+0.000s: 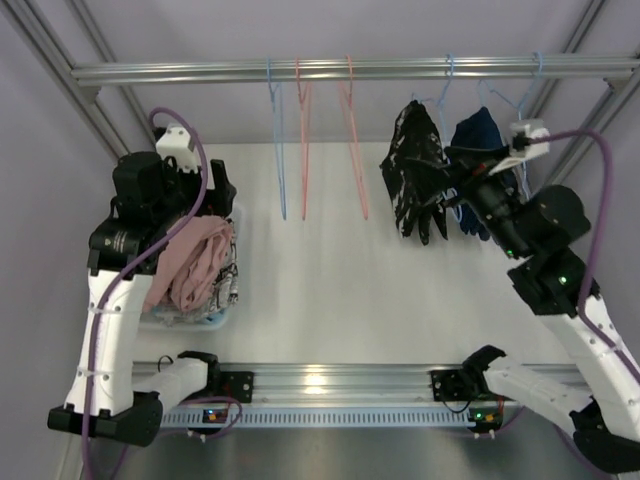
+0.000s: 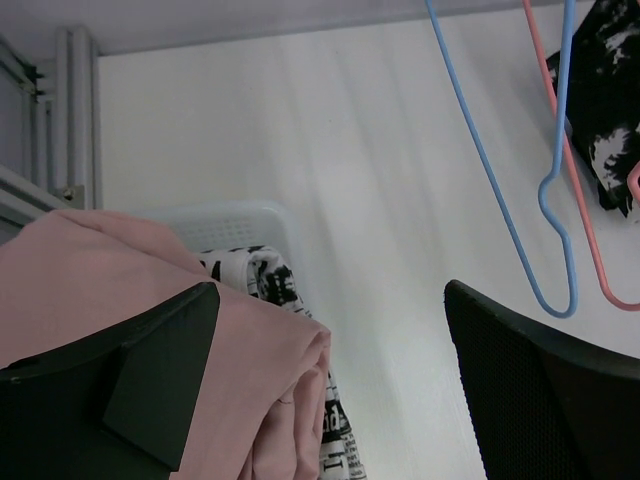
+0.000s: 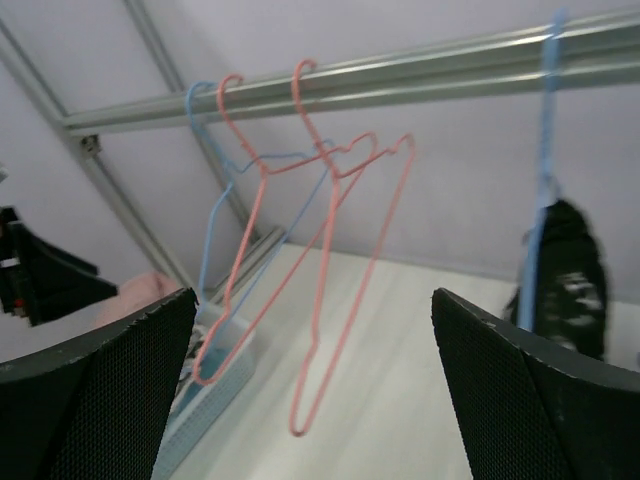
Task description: Remove the trousers from the hanger
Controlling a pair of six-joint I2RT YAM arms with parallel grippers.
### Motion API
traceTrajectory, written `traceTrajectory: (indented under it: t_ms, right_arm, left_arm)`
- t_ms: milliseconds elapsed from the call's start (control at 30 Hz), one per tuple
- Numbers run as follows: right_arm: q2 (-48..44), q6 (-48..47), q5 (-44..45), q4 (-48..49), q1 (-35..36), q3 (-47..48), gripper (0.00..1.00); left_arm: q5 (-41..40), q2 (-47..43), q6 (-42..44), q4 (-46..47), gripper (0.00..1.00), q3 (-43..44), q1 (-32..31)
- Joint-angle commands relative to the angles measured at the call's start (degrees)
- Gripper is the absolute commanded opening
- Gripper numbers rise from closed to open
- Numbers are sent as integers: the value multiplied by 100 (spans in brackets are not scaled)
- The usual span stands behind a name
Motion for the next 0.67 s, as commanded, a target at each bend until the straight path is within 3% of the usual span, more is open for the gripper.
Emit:
traceTrajectory:
  t_ms: [0,233,633]
  right_arm:
    - [-562,-957,511,-127,-450,-298,99]
    - [-1809,-1591,520,-188,-1479,-966,100]
    - [-2154,-1547,503,-522,-1638,-1398,99]
  left_arm:
    - [-511,-168,15,568,99,273,21]
    - [-1557,-466,85,745,99,107,21]
    - [-1866,-1038,400,745,99,-334,21]
